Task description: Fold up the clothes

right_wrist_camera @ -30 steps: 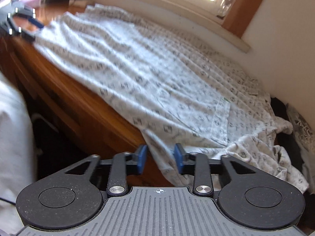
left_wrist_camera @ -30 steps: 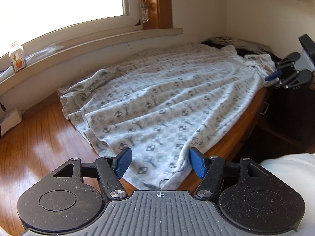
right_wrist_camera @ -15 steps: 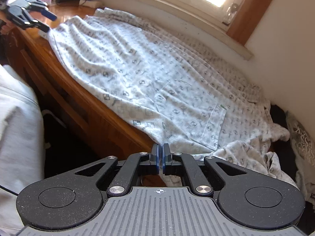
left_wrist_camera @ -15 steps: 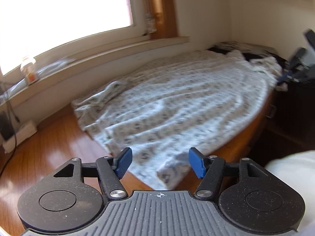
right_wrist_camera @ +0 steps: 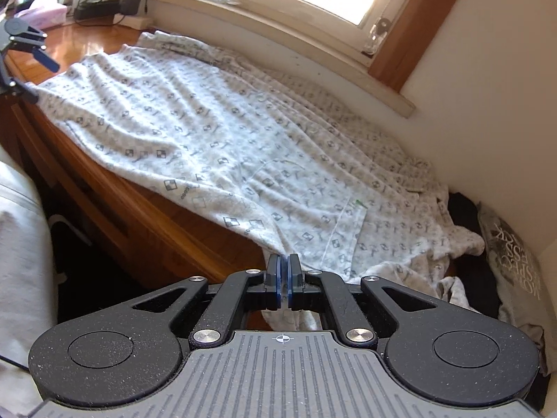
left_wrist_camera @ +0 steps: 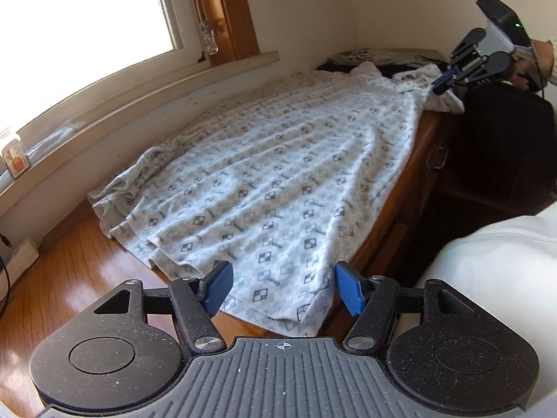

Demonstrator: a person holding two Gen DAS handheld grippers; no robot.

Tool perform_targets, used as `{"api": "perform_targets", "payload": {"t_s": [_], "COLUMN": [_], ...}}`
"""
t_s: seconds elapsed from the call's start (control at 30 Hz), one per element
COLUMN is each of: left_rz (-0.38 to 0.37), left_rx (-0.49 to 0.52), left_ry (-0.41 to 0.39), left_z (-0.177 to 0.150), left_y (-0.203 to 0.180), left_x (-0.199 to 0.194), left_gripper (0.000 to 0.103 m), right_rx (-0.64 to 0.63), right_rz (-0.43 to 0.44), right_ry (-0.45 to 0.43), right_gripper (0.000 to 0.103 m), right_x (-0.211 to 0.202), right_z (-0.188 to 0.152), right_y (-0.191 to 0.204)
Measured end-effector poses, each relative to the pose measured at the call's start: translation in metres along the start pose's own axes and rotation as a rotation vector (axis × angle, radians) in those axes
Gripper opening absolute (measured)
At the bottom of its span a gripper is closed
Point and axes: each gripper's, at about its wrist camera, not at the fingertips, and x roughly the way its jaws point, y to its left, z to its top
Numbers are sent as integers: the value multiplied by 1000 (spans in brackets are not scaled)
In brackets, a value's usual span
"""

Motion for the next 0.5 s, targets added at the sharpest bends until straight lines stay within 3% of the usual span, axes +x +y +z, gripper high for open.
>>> {"api": "perform_targets", "payload": {"t_s": [0.37,0.43,0.5], "left_rz": [62,66,47], "left_rx": [136,137,119], "left_ry": [35,43,46], "left_z": [-6,-7,-6], "left_y": [-20,-17,-12], "left_x": [1,2,1], "left_gripper": [67,61,44], "right_rx": [14,13,8], "right_rz": [3,1,0], "right_ry": [8,8,5], "right_gripper": [4,4,4], "right_x": [5,5,4], "right_z": [-1,-1,0], "right_y": [2,2,2]}}
